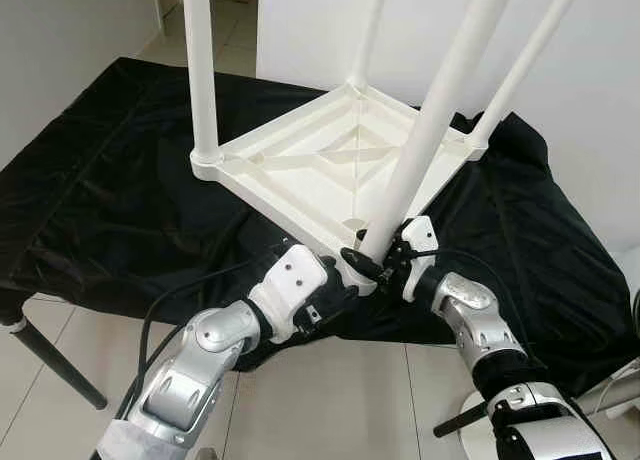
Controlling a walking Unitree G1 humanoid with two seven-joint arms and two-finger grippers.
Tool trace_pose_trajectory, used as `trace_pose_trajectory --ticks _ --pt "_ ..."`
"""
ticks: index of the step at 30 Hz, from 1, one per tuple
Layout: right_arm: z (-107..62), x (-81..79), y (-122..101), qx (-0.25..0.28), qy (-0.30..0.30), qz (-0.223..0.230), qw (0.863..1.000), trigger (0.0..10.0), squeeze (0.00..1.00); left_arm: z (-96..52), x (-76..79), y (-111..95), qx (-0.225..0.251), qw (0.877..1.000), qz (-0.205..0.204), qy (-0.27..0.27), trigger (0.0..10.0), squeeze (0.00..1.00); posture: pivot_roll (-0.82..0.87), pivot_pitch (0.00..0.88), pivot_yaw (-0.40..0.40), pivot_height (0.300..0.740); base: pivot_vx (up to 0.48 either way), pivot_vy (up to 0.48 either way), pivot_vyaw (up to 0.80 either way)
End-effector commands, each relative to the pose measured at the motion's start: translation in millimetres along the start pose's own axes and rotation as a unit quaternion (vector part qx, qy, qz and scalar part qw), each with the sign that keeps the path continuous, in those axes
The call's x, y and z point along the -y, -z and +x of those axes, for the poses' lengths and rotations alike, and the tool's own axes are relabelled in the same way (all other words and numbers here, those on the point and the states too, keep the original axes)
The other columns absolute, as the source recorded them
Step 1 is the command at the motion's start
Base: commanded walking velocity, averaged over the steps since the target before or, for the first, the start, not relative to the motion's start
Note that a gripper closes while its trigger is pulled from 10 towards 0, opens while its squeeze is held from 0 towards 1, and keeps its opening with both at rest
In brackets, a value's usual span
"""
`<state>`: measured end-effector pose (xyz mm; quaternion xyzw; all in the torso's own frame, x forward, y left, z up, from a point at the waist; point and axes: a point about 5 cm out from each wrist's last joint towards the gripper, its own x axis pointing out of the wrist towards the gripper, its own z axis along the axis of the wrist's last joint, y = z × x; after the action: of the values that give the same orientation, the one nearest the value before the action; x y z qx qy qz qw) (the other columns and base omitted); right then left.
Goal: Building children table
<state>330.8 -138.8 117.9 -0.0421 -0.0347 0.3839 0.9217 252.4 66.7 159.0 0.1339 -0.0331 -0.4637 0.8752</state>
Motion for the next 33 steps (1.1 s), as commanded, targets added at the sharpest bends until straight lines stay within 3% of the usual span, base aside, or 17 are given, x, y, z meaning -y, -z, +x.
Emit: trace_pose_trajectory --ticks 1,8,17,19,21,24,27,31,33 --pt "-6.7 4.7 3 0.005 0.036 0.013 0.999 10.0 0.0 1.4 2.4 -2 0.001 1.0 0.0 0.023 10.0 0.0 0.07 0.043 -0.114 0.74 0.0 0.0 0.0" --pt "-9.3 6.3 -1 0.031 0.116 0.02 0.993 10.0 0.0 2.4 3.8 -3 0.005 1.0 -0.002 0.028 10.0 0.0 0.06 0.046 -0.108 0.74 0.0 0.0 0.0" --pt "-8.2 -9.1 3 0.041 0.223 0.042 0.973 10.0 0.0 4.6 4.2 -4 0.008 0.999 -0.002 0.031 10.0 0.0 0.05 0.048 -0.109 0.74 0.0 0.0 0.0" --pt "-8.2 -9.1 3 0.041 0.223 0.042 0.973 10.0 0.0 4.6 4.2 -4 0.008 0.999 -0.002 0.031 10.0 0.0 0.05 0.048 -0.109 0.74 0.0 0.0 0.0" --pt "-7.0 -18.4 6 0.044 0.259 0.054 0.963 10.0 0.0 4.2 2.9 -4 0.009 1.0 -0.002 0.029 10.0 0.0 0.06 0.048 -0.113 0.74 0.0 0.0 0.0" --pt "-4.8 -24.3 8 0.042 0.272 0.063 0.959 10.0 0.0 4.3 2.5 -4 0.009 1.0 -0.001 0.027 10.0 0.0 0.06 0.048 -0.113 0.74 0.0 0.0 0.0" --pt "9.3 -44.8 7 0.044 0.286 0.086 0.953 10.0 0.0 4.2 3.6 -4 0.01 1.0 -0.003 0.026 10.0 0.0 0.06 0.049 -0.119 0.74 0.0 0.0 0.0" --pt "14.1 -51.8 5 0.043 0.291 0.089 0.952 10.0 0.0 4.1 4.0 -4 0.01 1.0 -0.003 0.026 10.0 0.0 0.06 0.049 -0.119 0.74 0.0 0.0 0.0" --pt "20.0 -66.8 4 0.043 0.259 0.076 0.962 10.0 0.0 4.0 3.7 -4 0.01 1.0 -0.004 0.025 10.0 0.0 0.06 0.051 -0.12 0.74 0.0 0.0 0.0"
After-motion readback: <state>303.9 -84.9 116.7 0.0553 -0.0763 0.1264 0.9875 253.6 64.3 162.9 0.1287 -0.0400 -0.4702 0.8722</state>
